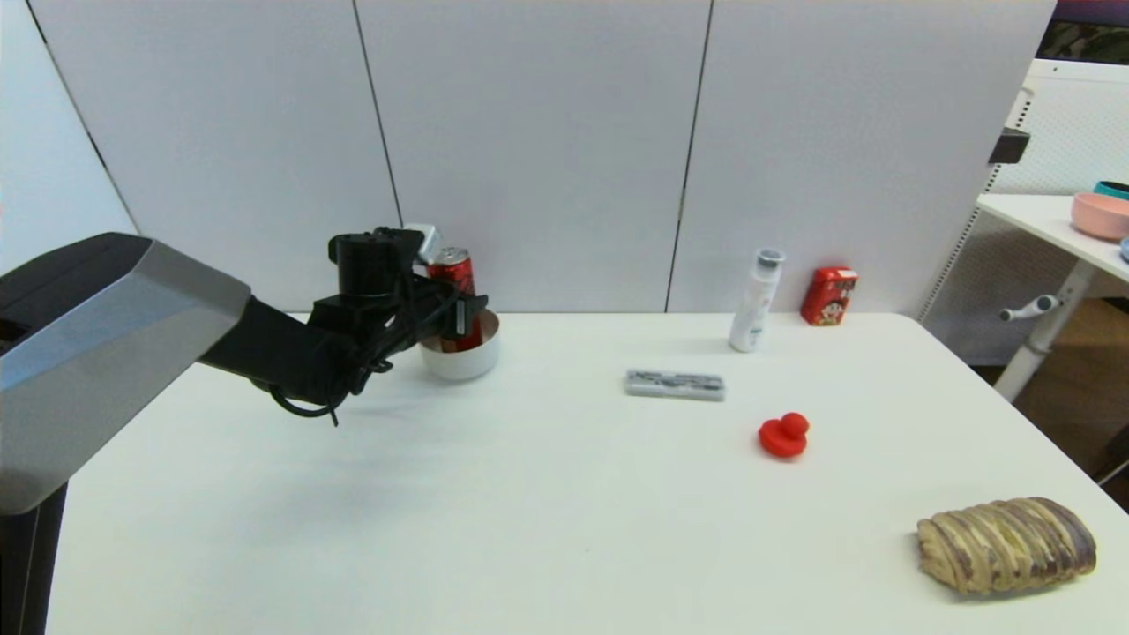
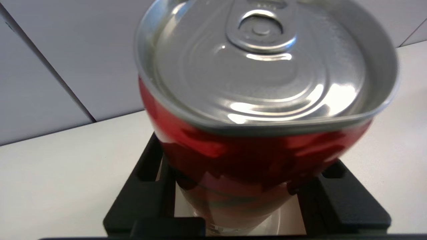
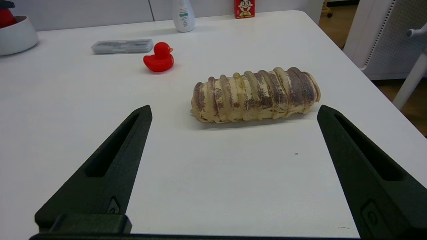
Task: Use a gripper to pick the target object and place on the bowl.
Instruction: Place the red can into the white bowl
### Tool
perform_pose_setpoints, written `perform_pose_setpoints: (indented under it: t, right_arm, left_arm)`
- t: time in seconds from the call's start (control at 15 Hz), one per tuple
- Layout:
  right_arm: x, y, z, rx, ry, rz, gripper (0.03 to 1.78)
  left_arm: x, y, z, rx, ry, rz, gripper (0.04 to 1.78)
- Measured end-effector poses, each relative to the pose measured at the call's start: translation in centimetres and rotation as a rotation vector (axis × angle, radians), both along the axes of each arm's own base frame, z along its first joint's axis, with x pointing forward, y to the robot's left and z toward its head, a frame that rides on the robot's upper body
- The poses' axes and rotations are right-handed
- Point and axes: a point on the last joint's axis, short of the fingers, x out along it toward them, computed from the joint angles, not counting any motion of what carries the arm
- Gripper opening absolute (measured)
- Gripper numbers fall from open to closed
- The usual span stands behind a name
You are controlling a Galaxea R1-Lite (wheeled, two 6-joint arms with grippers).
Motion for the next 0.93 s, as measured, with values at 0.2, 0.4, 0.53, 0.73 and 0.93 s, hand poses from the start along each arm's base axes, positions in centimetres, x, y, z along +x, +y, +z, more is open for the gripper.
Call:
perform_pose_setpoints:
  t: [0.2,0.4,0.53,0.73,0.93]
  right_arm:
    - [0.0,0.0,0.0,0.0,0.0,0.0,1.71]
    - [0.0,0.0,0.0,0.0,0.0,0.0,1.71]
    - [0.0,0.0,0.0,0.0,0.0,0.0,1.71]
    - [0.0,0.0,0.0,0.0,0.0,0.0,1.71]
    - [0.0,0.0,0.0,0.0,0.0,0.0,1.71]
  left_arm:
    - [0.0,0.0,0.1,-0.001,-0.002,-0.001,1.25]
    - [-0.1,0.0,0.2,-0.001,-0.004,-0.001,1.4]
    - [-0.2,0.1,0.6,-0.001,-0.007,-0.001,1.47]
    - [-1.5,0.3,2.2,0.0,-0.005,-0.006,1.54]
    - [-5.4,1.2,4.7,0.011,0.004,-0.02,1.59]
